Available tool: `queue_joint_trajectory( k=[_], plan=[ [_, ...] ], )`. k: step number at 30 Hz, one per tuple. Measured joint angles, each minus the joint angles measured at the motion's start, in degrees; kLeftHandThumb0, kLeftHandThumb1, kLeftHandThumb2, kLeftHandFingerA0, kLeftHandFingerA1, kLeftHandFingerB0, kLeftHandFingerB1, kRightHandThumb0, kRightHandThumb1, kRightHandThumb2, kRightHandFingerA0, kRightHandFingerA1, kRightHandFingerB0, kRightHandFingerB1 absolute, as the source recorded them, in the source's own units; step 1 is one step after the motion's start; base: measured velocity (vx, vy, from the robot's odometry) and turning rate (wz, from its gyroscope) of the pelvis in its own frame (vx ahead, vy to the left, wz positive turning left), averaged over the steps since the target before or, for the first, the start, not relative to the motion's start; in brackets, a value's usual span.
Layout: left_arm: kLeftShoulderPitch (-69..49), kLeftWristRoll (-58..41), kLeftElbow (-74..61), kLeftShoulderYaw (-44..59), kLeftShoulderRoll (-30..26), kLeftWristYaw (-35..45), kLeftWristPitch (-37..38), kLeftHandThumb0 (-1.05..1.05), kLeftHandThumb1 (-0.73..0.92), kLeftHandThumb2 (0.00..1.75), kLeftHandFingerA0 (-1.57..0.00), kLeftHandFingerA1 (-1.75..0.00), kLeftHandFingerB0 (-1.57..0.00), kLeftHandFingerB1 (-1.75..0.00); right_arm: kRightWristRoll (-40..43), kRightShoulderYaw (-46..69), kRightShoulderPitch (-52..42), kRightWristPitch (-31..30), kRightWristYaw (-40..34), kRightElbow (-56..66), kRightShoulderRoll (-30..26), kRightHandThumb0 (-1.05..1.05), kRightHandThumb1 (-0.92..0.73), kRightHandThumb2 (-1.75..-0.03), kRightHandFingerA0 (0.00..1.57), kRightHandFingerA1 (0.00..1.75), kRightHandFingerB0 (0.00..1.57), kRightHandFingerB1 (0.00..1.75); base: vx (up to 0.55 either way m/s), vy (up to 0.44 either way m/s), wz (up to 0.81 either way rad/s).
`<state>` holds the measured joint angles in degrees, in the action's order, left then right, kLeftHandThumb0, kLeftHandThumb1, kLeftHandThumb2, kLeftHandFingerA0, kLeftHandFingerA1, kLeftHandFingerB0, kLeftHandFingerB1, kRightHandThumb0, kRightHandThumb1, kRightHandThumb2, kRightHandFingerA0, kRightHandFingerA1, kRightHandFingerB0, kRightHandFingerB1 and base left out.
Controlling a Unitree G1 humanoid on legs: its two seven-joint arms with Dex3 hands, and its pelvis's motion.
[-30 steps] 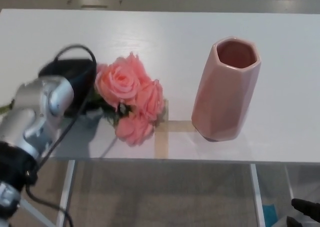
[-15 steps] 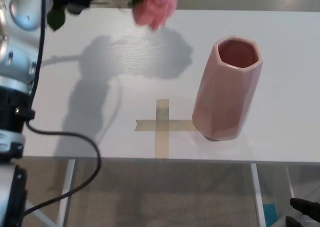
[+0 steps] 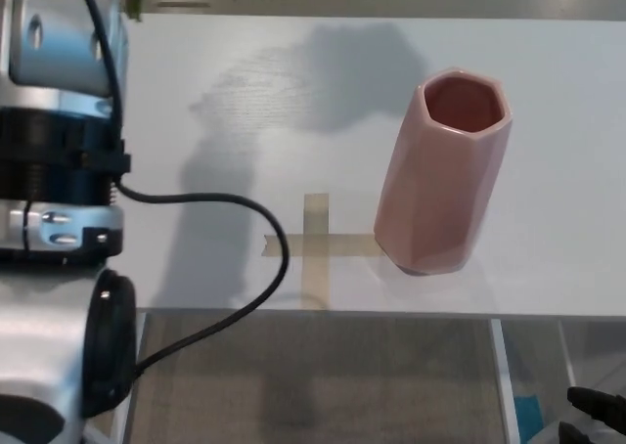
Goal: Use the left hand to pick up the rose and then lift and insert it into the pink vase.
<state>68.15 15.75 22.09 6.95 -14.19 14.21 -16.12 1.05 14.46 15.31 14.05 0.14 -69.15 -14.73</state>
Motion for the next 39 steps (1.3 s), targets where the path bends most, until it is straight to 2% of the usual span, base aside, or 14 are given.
queue_joint_trajectory(
  k=[2, 13, 25, 32, 39],
  plan=[
    [0.5, -1.0, -1.3, -0.9, 0.6, 0.6, -1.4, -0.24, 0.79, 0.68, -0.77, -1.55, -0.72, -1.05, 0.0, 0.0, 0.0, 0.0, 0.2, 0.0, 0.0, -0.21, -0.62, -0.58, 0.60, 0.50, 0.57, 0.48, 0.00, 0.000, 0.00],
    [1.6, -4.3, -6.9, -4.4, 4.9, 1.4, -6.2, -0.24, 0.80, 0.65, -0.79, -1.46, -0.73, -1.00, 0.0, 0.0, -0.3, 0.0, 0.6, 0.0, 0.0, -0.20, -0.62, -0.58, 0.61, 0.51, 0.58, 0.48, 0.00, 0.000, 0.00],
    [5.6, -6.9, -11.8, -7.8, 12.8, 0.9, -12.5, -0.24, 0.81, 0.65, -0.83, -1.46, -0.74, -0.97, 0.1, 0.1, -2.0, 0.0, 0.8, 0.0, 0.0, -0.22, -0.61, -0.58, 0.62, 0.51, 0.58, 0.48, 0.00, 0.000, 0.01],
    [6.7, -7.3, -11.5, -9.1, 13.0, 0.3, -13.1, -0.24, 0.81, 0.65, -0.82, -1.44, -0.72, -1.05, 0.1, 0.0, -2.0, 0.0, 0.8, 0.2, 0.0, -0.20, -0.61, -0.58, 0.61, 0.51, 0.57, 0.48, 0.00, 0.000, 0.00],
    [6.9, -7.4, -11.1, -10.1, 12.5, 0.0, -13.5, -0.24, 0.81, 0.65, -0.81, -1.44, -0.72, -1.03, 0.1, 0.0, -2.0, 0.0, 0.8, 0.3, 0.0, -0.20, -0.61, -0.58, 0.61, 0.50, 0.57, 0.48, 0.00, 0.000, 0.00]
  ],
)
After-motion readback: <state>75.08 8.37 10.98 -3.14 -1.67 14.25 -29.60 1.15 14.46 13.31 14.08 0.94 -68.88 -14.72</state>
